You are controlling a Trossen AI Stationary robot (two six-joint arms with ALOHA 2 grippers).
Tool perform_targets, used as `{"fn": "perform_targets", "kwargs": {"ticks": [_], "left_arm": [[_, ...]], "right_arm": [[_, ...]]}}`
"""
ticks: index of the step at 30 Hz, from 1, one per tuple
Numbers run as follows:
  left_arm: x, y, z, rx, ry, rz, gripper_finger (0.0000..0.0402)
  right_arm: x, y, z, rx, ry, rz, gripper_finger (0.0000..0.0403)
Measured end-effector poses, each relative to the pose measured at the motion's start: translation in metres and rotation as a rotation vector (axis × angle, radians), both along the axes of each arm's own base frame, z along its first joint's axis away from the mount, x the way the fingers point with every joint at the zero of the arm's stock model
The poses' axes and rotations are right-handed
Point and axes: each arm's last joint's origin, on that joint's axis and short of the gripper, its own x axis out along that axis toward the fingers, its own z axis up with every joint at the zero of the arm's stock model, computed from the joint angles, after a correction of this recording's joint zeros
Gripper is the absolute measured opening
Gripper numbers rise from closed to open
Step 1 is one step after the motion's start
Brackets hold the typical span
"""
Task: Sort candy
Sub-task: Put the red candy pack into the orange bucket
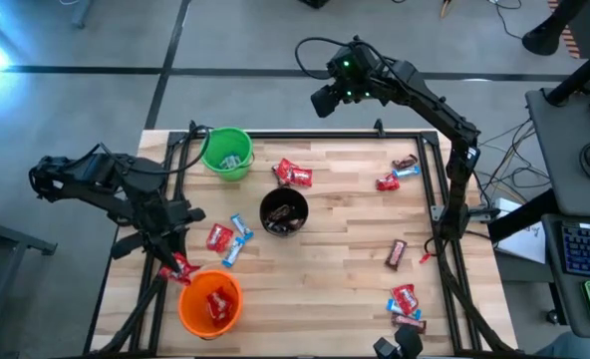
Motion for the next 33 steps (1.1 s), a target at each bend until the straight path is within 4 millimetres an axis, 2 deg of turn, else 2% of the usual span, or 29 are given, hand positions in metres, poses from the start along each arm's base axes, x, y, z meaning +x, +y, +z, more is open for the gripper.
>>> {"fn": "perform_targets", "kwargs": {"ticks": [13, 22, 33], "left_arm": [[0.001, -0.001, -0.001, -0.009, 0.032, 0.025, 0.0069], [0.005, -0.006, -0.021, -0.001, 0.125, 0.021, 0.0069], [0.008, -0.009, -0.02, -0.009, 0.087, 0.018, 0.007]], "right_arm": [[-0.003, -0.004, 0.0, -0.005, 0.006, -0.008, 0.0192], [-0.007, -0.009, -0.001, 0.002, 0.011, -0.024, 0.0192], [-0.015, -0.02, -0.001, 0.008, 0.009, -0.068, 0.0192]]}}
